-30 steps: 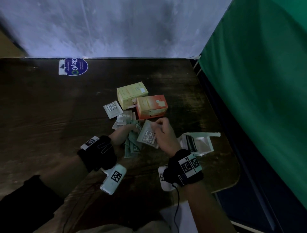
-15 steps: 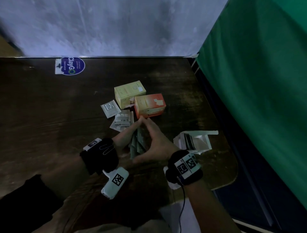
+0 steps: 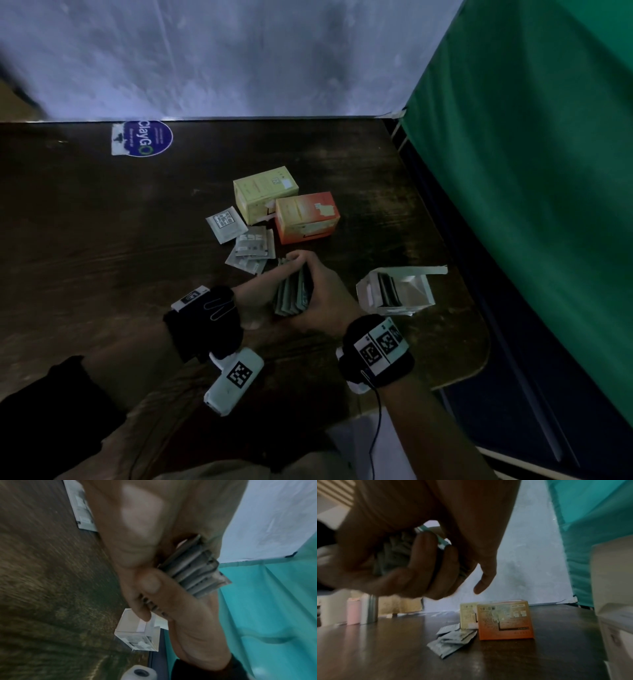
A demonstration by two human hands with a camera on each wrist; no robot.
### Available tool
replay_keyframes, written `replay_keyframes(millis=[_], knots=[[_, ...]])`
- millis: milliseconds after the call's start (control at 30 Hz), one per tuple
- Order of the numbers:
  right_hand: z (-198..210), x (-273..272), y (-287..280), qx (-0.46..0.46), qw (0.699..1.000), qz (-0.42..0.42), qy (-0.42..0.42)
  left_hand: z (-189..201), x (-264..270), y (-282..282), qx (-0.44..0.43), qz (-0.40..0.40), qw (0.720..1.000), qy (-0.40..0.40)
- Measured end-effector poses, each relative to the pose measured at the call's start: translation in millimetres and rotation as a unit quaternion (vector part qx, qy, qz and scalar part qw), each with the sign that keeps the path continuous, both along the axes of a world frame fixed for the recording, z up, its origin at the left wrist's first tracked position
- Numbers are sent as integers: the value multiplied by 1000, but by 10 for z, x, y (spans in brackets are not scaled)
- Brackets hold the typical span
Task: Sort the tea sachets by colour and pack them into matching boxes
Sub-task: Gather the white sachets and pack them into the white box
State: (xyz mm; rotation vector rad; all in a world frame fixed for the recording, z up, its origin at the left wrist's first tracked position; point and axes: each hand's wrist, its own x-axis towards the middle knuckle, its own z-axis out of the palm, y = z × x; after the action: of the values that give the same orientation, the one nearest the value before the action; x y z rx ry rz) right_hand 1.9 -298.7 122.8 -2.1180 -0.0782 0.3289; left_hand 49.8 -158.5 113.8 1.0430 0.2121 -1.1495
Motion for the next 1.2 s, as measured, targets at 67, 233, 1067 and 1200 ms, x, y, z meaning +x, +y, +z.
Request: replay_keyframes(millis=[67, 233, 1067, 1200], knots=[[-35, -27, 4, -8, 1000, 3, -8, 14, -13, -28, 10, 6, 1000, 3], [-124, -117, -20, -64, 994, -24, -87, 86, 10, -114, 11, 12, 1000, 22], [-252, -783, -1265, -42, 846, -527, -61, -355, -120, -1511, 215, -482, 277, -803], [-201, -586, -1301, -149, 897, -417, -8, -491, -104, -1563, 235, -468, 240, -818]])
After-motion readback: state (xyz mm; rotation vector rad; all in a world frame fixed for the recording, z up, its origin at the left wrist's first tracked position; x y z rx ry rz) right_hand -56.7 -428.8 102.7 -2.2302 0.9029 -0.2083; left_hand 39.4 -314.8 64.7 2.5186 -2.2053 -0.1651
